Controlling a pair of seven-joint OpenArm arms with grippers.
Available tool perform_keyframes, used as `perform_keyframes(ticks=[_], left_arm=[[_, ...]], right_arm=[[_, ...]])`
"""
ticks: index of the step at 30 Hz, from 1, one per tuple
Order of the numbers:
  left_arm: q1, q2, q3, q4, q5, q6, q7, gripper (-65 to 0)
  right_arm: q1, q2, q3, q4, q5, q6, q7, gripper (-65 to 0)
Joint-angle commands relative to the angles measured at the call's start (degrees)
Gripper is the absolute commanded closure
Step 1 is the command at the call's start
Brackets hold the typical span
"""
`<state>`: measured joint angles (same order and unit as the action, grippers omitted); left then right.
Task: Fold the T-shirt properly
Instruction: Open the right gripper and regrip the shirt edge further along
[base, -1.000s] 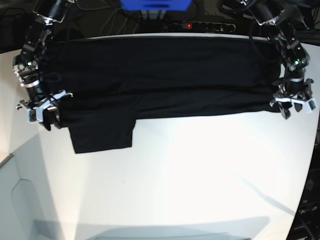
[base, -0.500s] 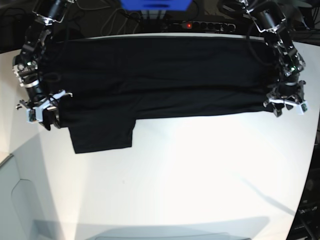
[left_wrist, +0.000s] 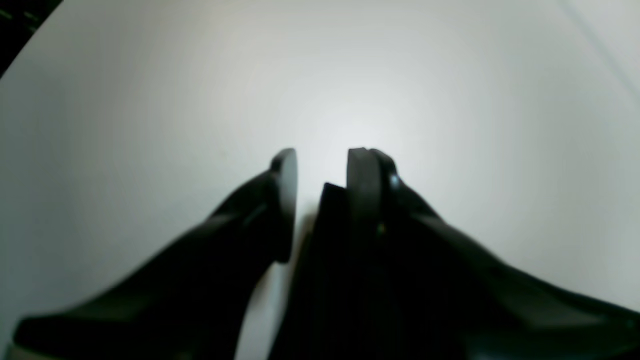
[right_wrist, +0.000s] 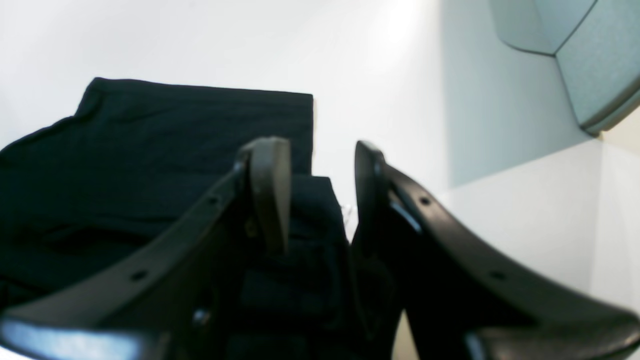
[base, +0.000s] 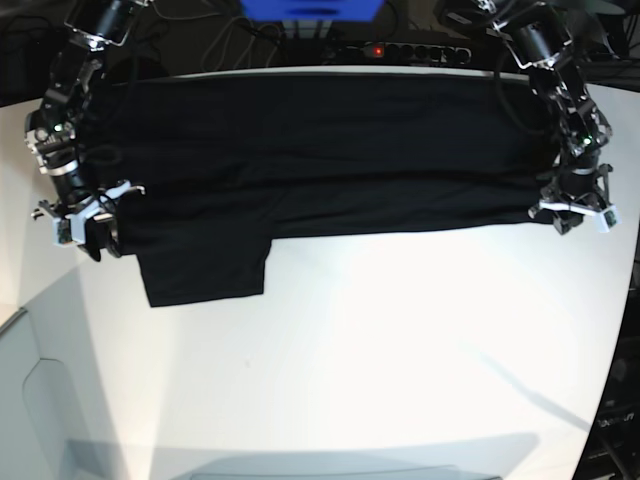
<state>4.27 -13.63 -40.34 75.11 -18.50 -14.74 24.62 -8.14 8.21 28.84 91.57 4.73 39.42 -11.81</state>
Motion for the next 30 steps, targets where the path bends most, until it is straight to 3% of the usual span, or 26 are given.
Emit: perform_keyframes(ticks=[1, 4, 5, 13, 22, 26, 30], left_arm=[[-0.5, -1.2, -0.1, 1.3, -0.4, 0.0, -1.5, -14.2], [-0.5, -1.2, 1.1, 1.3, -0.4, 0.0, -1.5, -1.6], [-0.5, -1.2, 1.1, 1.2, -0.4, 0.0, -1.5, 0.0], [-0.5, -1.2, 0.6, 3.4, -0.4, 0.0, 3.3, -0.1], [1.3, -0.7, 0.5, 12.8, -0.5, 0.0, 3.6, -0.1], [1.6, -0.7, 0.5, 12.9, -0.5, 0.0, 3.6, -0.1], [1.6, -0.7, 0.5, 12.8, -0.5, 0.0, 3.6, -0.1]], right_arm=[[0.7, 0.7, 0.2, 1.0, 0.9, 0.6, 1.7, -22.5], [0.8, 0.7, 0.2, 1.0, 0.9, 0.6, 1.7, -22.5], [0.8, 0.7, 0.2, 1.0, 0.9, 0.6, 1.7, -22.5], [1.2, 0.7, 0.5, 1.3, 0.9, 0.6, 1.7, -22.8], [5.9, 0.6, 0.2, 0.9, 0.9, 0.6, 1.2, -23.1], [11.2, 0.4, 0.1, -1.9, 0.9, 0.6, -7.3, -24.9], [16.7, 0.7, 0.0, -7.1, 0.9, 0.6, -15.3, -31.6]])
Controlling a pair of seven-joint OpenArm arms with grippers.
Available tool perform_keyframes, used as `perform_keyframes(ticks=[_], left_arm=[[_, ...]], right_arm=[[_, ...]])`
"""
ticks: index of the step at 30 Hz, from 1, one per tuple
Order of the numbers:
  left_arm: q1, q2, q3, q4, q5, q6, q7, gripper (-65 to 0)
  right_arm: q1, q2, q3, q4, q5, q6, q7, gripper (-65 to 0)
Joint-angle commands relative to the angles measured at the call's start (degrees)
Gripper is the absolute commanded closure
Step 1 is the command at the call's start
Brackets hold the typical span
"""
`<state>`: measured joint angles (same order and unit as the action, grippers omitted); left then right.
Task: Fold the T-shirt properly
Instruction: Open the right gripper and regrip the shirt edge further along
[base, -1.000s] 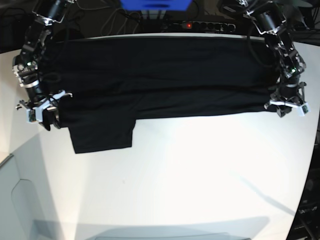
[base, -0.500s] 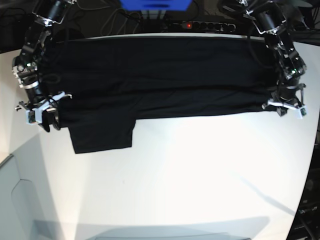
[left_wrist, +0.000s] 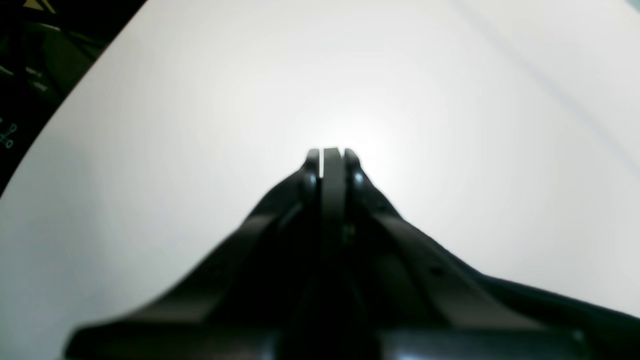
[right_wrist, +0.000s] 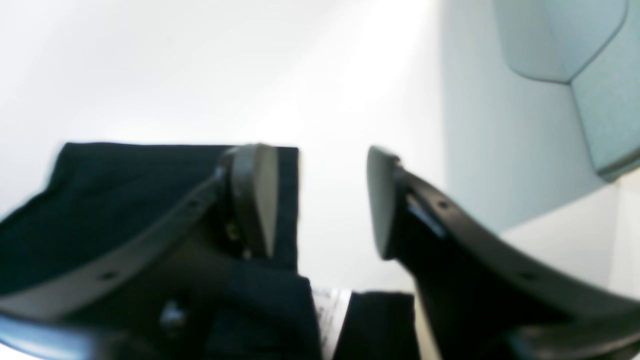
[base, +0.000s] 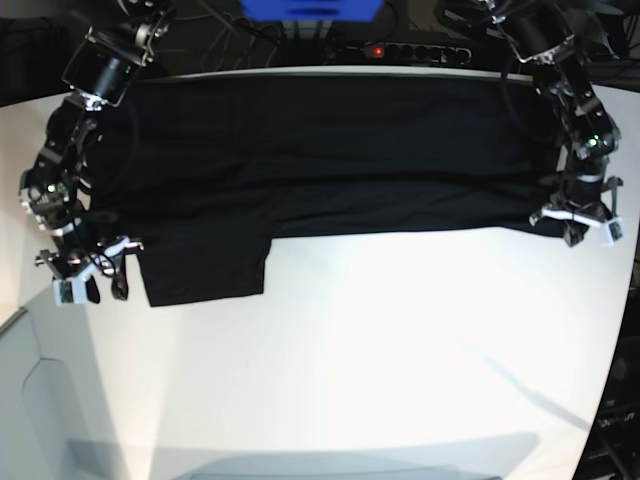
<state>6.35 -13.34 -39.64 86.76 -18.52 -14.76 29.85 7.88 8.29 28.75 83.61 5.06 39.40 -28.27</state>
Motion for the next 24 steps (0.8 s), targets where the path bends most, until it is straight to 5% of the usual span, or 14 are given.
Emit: perform_keyframes(ticks=[1, 7, 14, 16, 24], left_arm=[[-0.5, -1.0, -0.2, 1.1, -0.5, 0.0, -1.7, -0.1], [-0.5, -1.0, -0.2, 0.9, -0.5, 0.0, -1.7, -0.1], [-0.5, -1.0, -0.2, 0.8, -0.4, 0.0, -1.7, -0.1], [-0.5, -1.0, -0.2, 0.8, -0.4, 0.0, -1.7, -0.1], [-0.5, -1.1, -0.2, 0.8, -0.4, 0.0, -1.7, -0.1]], right_arm=[[2.1, 1.0, 0.1, -1.1, 0.6, 0.6, 0.1, -33.5], [8.8, 4.2, -6.6, -14.0, 0.6, 0.6, -1.1, -39.1], [14.2, 4.2, -9.5, -22.5, 0.5, 0.6, -1.0, -39.2], [15.8, 4.2, -9.5, -25.7, 0.5, -2.1, -0.8, -39.3], [17.6, 4.6, -9.6, -32.0, -0.3, -3.4, 7.7, -39.3]])
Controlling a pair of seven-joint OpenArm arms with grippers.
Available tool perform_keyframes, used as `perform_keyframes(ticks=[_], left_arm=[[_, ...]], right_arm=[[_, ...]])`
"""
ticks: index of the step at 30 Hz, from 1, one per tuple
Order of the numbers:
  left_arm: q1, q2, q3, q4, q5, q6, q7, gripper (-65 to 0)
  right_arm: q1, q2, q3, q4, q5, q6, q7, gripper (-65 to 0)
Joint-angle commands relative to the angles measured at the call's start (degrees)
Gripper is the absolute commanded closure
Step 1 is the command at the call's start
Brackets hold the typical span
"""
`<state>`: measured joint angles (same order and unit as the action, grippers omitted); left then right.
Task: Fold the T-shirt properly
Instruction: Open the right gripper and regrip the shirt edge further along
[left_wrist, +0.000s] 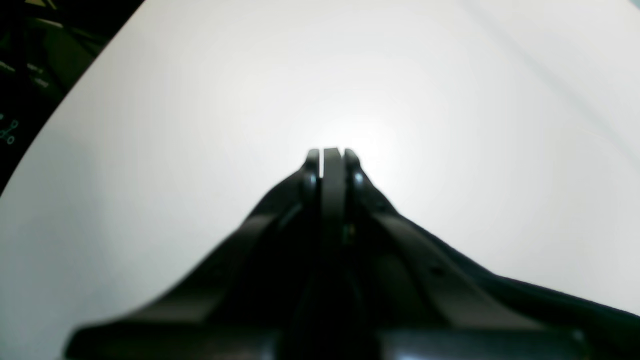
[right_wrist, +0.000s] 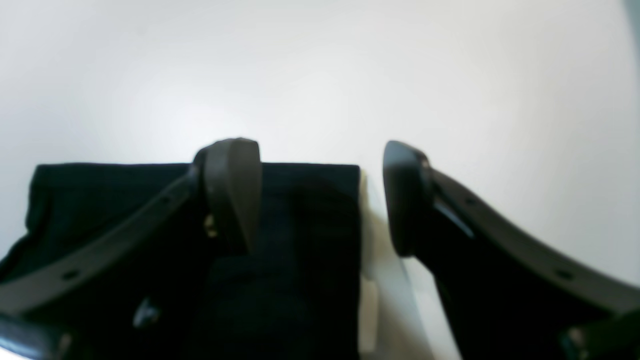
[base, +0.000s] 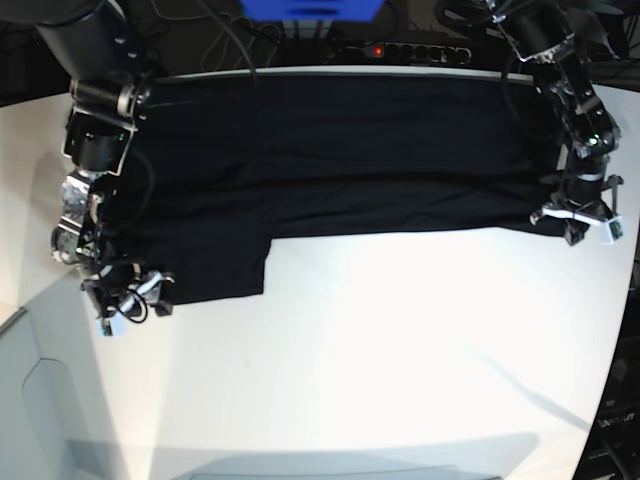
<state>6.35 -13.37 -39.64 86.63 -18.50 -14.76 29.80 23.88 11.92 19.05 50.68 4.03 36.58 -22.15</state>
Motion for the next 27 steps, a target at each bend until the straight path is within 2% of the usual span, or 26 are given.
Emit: perform_keyframes(ticks=[1, 9, 12, 19, 22, 27], left_arm=[[-0.5, -1.1, -0.2, 0.9, -0.4, 0.0, -1.6, -0.1], [-0.9, -1.1, -0.2, 0.8, -0.4, 0.0, -1.6, -0.1], [-0.9, -1.1, -0.2, 0.8, -0.4, 0.0, -1.6, -0.1], [-1.0, -1.2, -0.2, 0.8, -0.4, 0.0, -1.6, -0.1], [-1.0, -1.2, -0.2, 0.8, -0.4, 0.0, -1.6, -0.1], [-1.1, -1.3, -0.2, 0.8, -0.4, 0.0, -1.6, -0.1]], right_arm=[[1.6, 0.7, 0.1, 1.0, -0.5, -0.6, 1.9, -39.3], [0.1, -2.6, 0.4, 1.0, -12.8, -0.6, 7.7, -39.2], [-0.4, -2.6, 0.2, 1.0, -13.7, -0.6, 9.3, -39.1], [-0.1, -2.4, 0.2, -1.0, -13.7, -0.6, 9.1, -37.3], [0.7, -1.8, 0.2, -5.3, -13.7, -0.6, 9.2, -28.4], [1.7, -1.3, 0.2, -7.8, -13.7, -0.6, 9.3, -4.9]])
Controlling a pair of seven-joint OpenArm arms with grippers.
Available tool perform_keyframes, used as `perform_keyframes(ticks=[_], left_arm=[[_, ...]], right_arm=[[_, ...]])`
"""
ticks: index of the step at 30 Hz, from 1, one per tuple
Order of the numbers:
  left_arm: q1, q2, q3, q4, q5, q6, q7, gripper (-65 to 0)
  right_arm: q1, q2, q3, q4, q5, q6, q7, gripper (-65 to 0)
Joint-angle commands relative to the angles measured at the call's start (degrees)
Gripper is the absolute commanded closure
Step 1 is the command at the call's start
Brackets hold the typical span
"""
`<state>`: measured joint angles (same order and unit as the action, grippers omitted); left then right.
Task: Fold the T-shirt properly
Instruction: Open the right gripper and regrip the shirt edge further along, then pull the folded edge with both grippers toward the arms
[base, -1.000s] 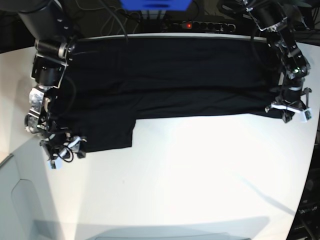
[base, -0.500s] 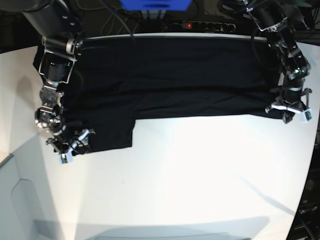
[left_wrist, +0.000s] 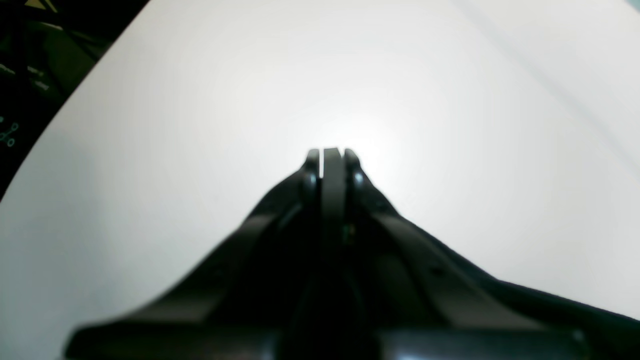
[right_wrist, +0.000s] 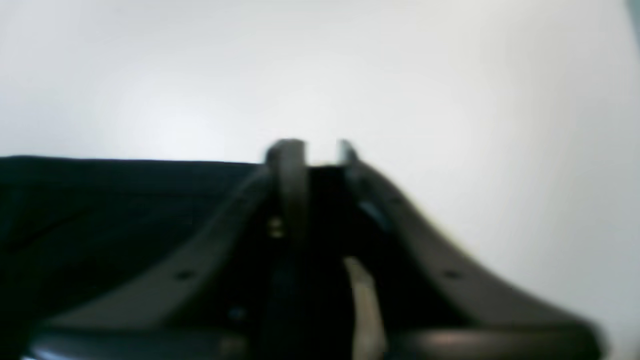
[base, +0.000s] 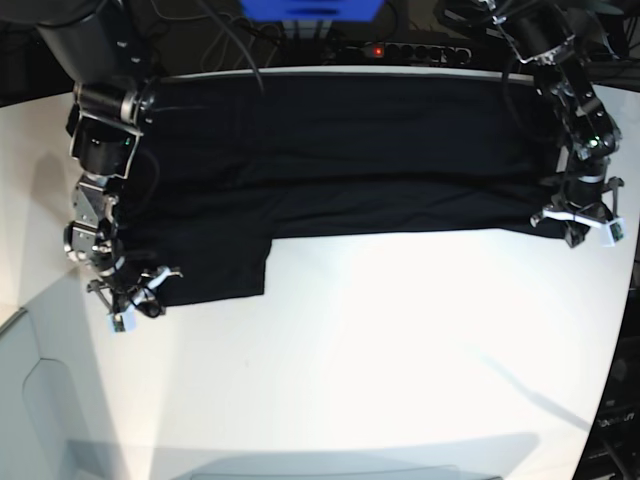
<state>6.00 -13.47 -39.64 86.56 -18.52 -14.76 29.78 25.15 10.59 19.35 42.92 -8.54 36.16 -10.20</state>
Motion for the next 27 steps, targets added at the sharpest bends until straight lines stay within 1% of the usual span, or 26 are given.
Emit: perform_keyframes(ticks=[1, 6, 10, 13, 16, 17, 19, 21, 27], left_arm=[[-0.8, -1.2, -0.2, 0.9, -0.4, 0.0, -1.6, -0.1], [-0.8, -1.2, -0.2, 0.9, -0.4, 0.0, -1.6, -0.1], [-0.8, -1.2, -0.2, 1.0, -0.4, 0.0, -1.6, -0.1], [-0.8, -1.3, -0.2, 1.2, -0.4, 0.0, -1.6, -0.1], [-0.8, -1.3, -0.2, 1.4, -0.4, 0.0, -1.6, -0.1], [-0.8, -1.3, -0.2, 1.4, -0.4, 0.0, -1.6, -0.1], [-0.8, -1.3, -0.2, 1.5, -0.4, 0.0, -1.6, -0.1], [-0.8, -1.3, -0.2, 1.5, -0.5, 0.0, -1.6, -0.1], [-2.4, -1.3, -0.2, 1.5, -0.5, 0.0, -1.6, -0.1]], right_arm=[[0.5, 0.0, -0.1, -0.1, -1.1, -0.1, -2.7, -0.8], [1.3, 0.0, -0.1, 1.0, -1.1, 0.2, -3.0, 0.0], [-0.8, -0.2, 0.3, 8.3, -0.9, 0.3, -3.3, 0.0], [-3.2, -0.5, 0.3, 16.1, -0.8, 0.3, -3.4, 0.0], [-5.2, -1.8, 0.4, 22.4, -0.8, 0.4, -3.4, 0.0], [-5.8, -2.0, 0.4, 24.6, -0.8, 0.7, -3.4, 0.0], [-7.1, -2.1, 0.4, 28.3, -0.8, 2.6, -3.4, 0.0], [-8.0, -3.1, 0.4, 32.0, -0.8, 3.8, -3.4, 0.0], [-9.8, -5.1, 0.4, 42.4, -0.8, 3.8, -4.1, 0.0]])
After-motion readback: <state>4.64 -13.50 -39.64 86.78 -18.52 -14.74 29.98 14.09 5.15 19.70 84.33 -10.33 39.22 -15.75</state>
